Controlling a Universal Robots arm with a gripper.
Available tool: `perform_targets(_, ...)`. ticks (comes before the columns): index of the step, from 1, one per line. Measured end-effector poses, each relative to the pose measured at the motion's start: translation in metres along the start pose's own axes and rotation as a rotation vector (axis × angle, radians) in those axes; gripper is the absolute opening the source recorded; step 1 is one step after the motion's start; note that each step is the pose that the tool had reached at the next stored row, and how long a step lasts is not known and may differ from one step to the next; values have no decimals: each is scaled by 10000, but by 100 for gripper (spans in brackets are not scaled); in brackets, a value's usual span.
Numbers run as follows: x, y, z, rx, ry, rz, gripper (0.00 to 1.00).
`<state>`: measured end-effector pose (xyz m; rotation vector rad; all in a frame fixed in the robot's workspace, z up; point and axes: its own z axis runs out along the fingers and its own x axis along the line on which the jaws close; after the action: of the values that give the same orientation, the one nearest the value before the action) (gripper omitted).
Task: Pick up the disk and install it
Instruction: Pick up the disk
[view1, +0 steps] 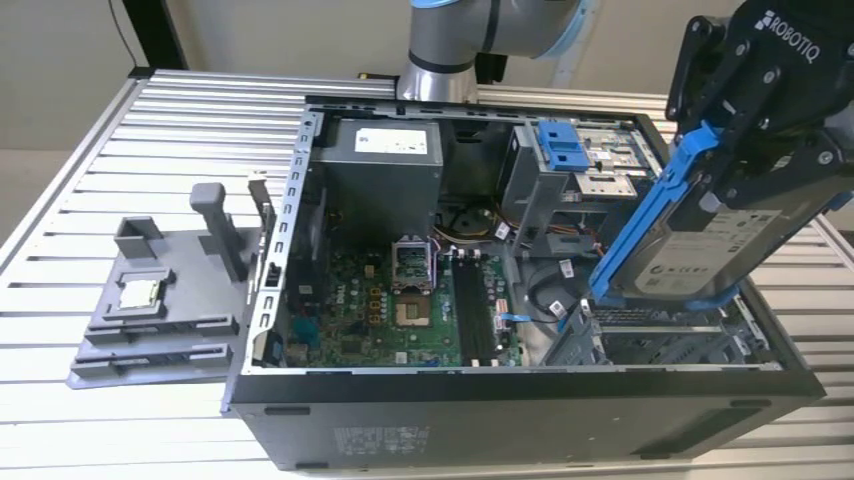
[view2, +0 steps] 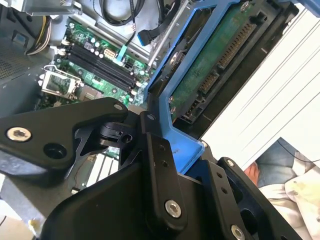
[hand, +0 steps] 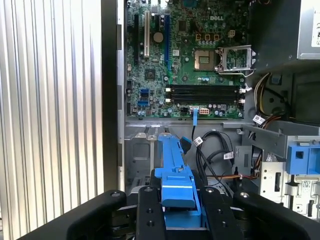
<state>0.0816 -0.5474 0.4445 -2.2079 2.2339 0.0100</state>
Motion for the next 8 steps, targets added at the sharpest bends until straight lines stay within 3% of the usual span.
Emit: perform_targets(8,4,-10,41,1,-2,0,0)
